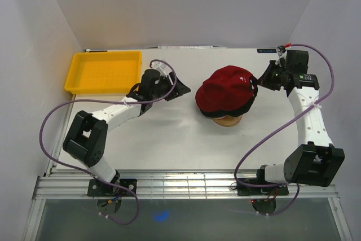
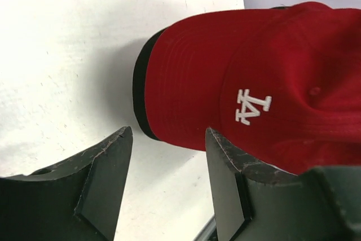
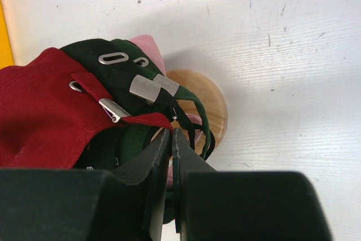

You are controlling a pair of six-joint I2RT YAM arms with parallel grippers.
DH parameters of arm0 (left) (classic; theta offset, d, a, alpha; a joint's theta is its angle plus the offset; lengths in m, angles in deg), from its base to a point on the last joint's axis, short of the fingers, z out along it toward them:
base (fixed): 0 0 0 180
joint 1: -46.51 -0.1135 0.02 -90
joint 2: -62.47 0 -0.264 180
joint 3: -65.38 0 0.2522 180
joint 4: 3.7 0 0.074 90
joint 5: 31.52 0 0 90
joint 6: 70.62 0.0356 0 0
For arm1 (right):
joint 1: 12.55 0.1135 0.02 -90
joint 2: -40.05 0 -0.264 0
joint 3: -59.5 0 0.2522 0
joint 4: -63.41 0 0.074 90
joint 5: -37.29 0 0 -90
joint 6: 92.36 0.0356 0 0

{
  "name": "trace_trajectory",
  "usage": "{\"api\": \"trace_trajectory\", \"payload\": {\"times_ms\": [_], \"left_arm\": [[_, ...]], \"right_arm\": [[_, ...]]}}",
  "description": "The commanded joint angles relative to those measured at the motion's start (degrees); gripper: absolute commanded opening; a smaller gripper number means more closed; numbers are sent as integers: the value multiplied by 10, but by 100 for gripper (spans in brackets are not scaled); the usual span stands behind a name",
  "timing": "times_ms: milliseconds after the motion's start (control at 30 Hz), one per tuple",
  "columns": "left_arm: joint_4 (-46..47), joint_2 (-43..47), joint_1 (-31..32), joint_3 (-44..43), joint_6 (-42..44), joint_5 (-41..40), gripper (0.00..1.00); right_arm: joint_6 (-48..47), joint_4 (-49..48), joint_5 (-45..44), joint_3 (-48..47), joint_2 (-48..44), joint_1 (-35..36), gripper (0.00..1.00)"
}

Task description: Stack the hats

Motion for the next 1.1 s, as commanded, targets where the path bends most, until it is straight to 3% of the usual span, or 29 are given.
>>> {"api": "trace_trajectory", "payload": {"times_ms": [0,133,267,467,1067], "left_arm": [[60,-2,0,15,-111,-1,65],[106,-23,0,47,-220,-14,65],[221,-44,2,108,-294,-16,66],[325,-98,12,125,-345,-9,66],[494,-194,43,135,-424,-59,64]], "right_arm": [[-13,-22,-22,6,6,-2,10],[-13,-23,-18,6,7,-2,10],[-15,-24,-15,5,9,-2,10],[-15,-27,-14,10,11,-2,10],[-14,-32,-9,14,15,-5,10]]}}
